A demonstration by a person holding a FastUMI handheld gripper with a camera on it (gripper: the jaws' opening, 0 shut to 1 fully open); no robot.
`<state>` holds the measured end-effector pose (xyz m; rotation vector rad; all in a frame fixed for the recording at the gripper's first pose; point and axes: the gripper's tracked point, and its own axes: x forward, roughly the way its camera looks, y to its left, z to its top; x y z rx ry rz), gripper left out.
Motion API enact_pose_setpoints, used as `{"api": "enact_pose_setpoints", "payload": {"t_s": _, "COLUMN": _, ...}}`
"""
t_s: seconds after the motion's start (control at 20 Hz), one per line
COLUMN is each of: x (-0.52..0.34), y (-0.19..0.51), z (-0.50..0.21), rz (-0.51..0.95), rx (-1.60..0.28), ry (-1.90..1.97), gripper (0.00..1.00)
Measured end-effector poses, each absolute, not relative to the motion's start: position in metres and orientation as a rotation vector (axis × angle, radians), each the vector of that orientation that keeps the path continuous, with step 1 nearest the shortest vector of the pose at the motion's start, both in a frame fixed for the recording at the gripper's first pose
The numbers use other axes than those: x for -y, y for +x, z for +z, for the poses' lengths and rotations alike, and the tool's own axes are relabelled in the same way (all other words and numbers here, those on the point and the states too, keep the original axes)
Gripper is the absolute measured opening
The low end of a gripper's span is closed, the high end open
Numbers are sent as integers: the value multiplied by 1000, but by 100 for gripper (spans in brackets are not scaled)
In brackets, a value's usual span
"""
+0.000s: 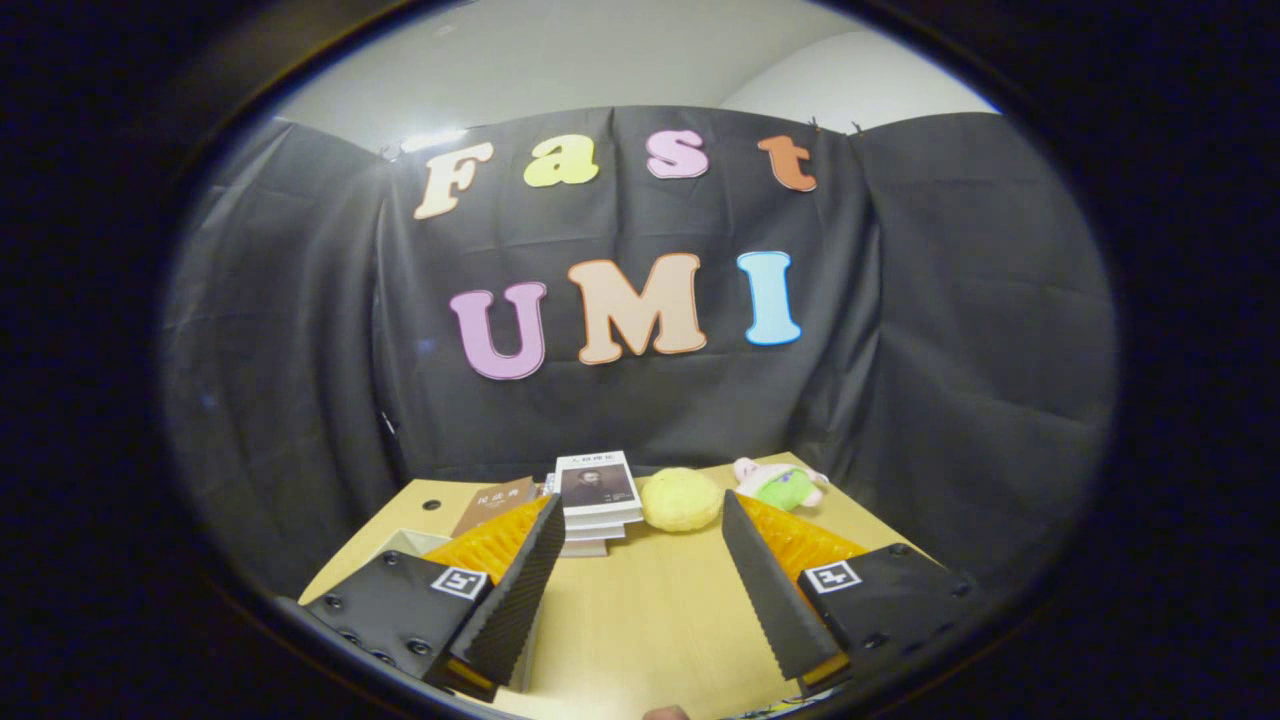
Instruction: Open the storage box then place both shoes into the box .Put the left shoe in first, then the right shoe, with the right side of both shoes facing outward in a uniform manner.
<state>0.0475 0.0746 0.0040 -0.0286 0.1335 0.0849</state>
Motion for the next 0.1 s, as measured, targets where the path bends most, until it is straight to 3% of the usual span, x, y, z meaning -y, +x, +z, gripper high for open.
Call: {"api": "enact_pose_setpoints", "payload": {"t_s": 0.1, "x": -70, "y": 43, "z": 6, "rz": 74, "rx": -124, "ry": -16, "gripper": 99}}
